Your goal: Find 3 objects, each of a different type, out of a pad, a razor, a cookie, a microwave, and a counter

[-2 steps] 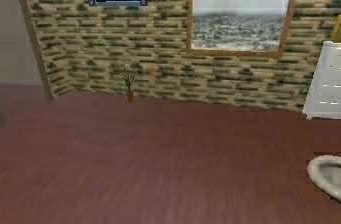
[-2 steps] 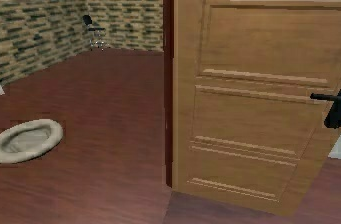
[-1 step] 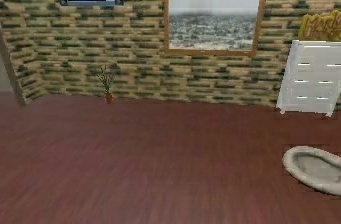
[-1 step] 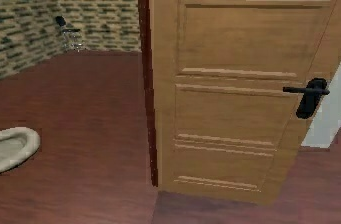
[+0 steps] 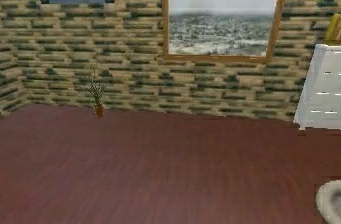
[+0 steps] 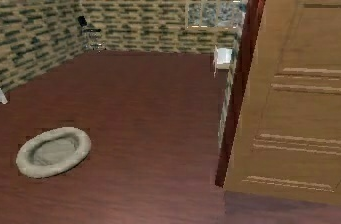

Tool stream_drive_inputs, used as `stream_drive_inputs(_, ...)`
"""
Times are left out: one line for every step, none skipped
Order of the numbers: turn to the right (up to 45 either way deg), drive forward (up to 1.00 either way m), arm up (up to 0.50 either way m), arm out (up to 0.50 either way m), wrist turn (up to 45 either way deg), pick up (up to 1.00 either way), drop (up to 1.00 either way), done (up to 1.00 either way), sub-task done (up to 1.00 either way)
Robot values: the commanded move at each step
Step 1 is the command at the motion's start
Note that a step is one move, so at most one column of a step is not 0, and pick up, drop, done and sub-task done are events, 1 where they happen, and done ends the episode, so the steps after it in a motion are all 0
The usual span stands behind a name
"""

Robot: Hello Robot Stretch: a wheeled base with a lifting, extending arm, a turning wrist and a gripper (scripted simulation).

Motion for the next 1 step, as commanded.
stream_drive_inputs(-33.0, 0.0, 0.0, 0.0, 0.0, 0.0, 0.0, 0.0, 0.0)
